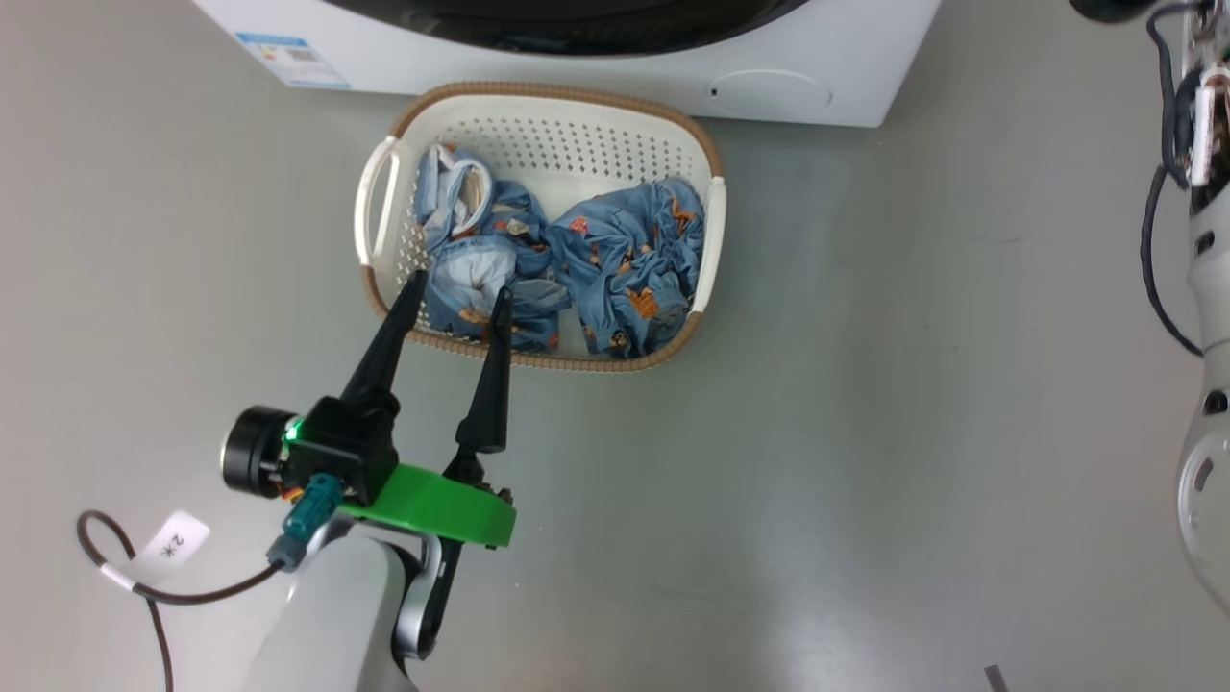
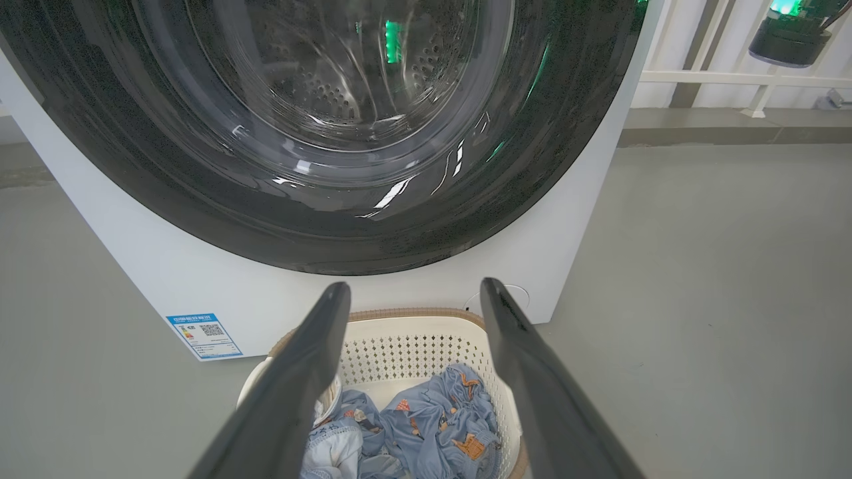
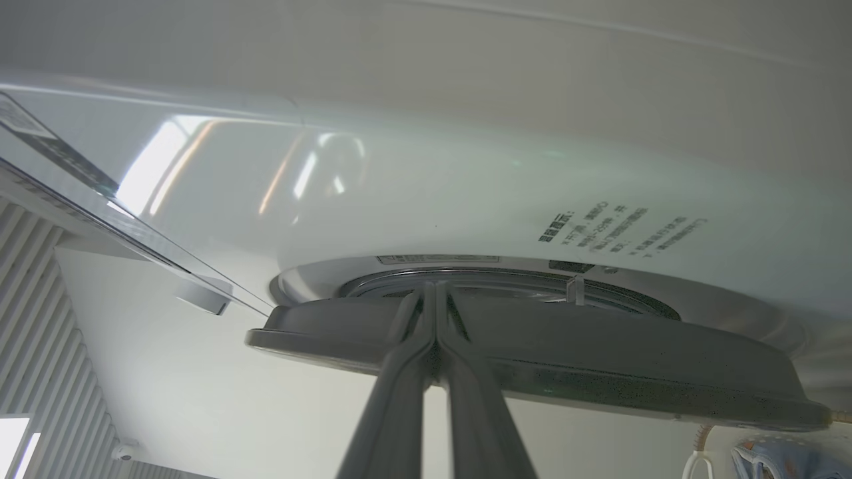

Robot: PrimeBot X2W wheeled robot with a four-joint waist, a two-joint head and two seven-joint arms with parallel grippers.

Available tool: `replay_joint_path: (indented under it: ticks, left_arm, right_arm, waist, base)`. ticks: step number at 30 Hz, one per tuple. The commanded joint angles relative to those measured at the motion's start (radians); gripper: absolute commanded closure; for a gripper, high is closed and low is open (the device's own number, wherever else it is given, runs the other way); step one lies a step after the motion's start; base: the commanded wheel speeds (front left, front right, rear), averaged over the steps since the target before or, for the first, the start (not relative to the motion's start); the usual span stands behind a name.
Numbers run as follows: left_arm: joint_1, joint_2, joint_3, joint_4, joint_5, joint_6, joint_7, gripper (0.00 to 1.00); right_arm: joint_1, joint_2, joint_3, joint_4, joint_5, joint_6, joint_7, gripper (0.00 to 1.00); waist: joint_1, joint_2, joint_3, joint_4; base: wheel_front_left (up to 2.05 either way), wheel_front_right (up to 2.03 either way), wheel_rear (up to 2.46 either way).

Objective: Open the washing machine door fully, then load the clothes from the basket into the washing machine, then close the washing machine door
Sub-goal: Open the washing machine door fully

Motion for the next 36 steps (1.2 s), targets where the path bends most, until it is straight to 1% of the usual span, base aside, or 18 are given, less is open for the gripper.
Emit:
replay_joint_path:
  ticks: [1,8,11,19,28,36]
  left_arm:
    - [-0.020,0.020,0.022,-0.028,-0.003,0.012,-0.008,0.00]
    - [-0.038,0.020,0.000,-0.035,-0.016,0.022,-0.008,0.00]
    - [-0.040,0.020,-0.005,-0.036,-0.021,0.025,-0.008,0.00]
    - [-0.046,0.020,-0.013,-0.038,-0.032,0.034,-0.008,0.00]
    - [-0.052,0.019,-0.016,-0.037,-0.037,0.038,-0.008,0.00]
    - [-0.053,0.019,-0.013,-0.034,-0.039,0.039,-0.008,0.00]
  right_arm:
    - [-0.041,0.026,0.014,-0.016,-0.017,-0.001,0.005,1.00]
    - [-0.134,0.033,0.037,0.051,-0.060,-0.001,0.002,1.00]
    - [-0.151,0.030,0.038,0.071,-0.069,-0.001,0.000,1.00]
    - [-0.210,0.016,0.052,0.172,-0.109,-0.001,0.004,1.00]
    - [-0.211,0.009,0.063,0.191,-0.114,-0.001,0.059,1.00]
    - [-0.172,0.012,0.075,0.157,-0.107,-0.001,0.135,1.00]
  waist:
    - [0.0000,0.0000,0.018,0.017]
    - [0.0000,0.0000,0.044,0.041]
    - [0.0000,0.0000,0.048,0.047]
    - [0.0000,0.0000,0.061,0.061]
    - [0.0000,0.0000,0.067,0.057]
    - [0.0000,0.0000,0.065,0.051]
  base:
    - [0.00,0.00,0.00]
    - [0.00,0.00,0.00]
    - [0.00,0.00,0.00]
    - [0.00,0.00,0.00]
    - [0.00,0.00,0.00]
    - [0.00,0.00,0.00]
